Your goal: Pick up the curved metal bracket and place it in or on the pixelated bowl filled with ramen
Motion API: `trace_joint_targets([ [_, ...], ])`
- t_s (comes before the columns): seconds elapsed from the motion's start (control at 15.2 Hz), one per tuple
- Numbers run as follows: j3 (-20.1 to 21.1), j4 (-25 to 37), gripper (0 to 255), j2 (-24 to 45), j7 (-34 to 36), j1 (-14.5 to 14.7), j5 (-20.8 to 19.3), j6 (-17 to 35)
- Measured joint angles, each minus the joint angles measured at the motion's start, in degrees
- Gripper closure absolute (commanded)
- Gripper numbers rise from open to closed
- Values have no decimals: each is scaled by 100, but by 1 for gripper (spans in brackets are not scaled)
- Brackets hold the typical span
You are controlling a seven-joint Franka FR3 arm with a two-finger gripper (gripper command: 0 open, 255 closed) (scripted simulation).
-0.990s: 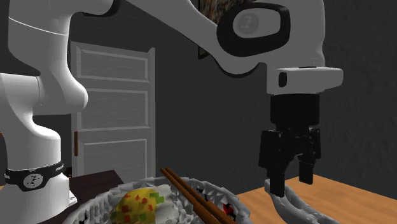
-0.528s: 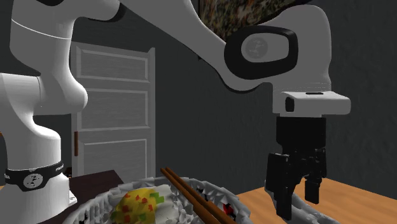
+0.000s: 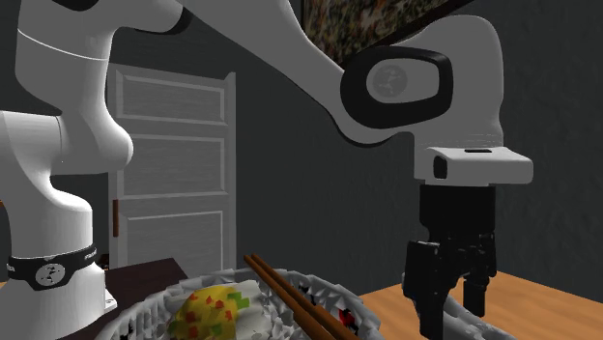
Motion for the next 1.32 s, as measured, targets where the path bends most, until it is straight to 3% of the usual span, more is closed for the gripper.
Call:
trace_joint_targets([
  [0.07, 0, 0, 255, 0, 0, 0, 0, 0],
  [0.73, 0, 0, 255, 1, 0, 0, 0, 0],
  [1.32, 117, 118, 255, -342, -122, -79, 181, -435],
])
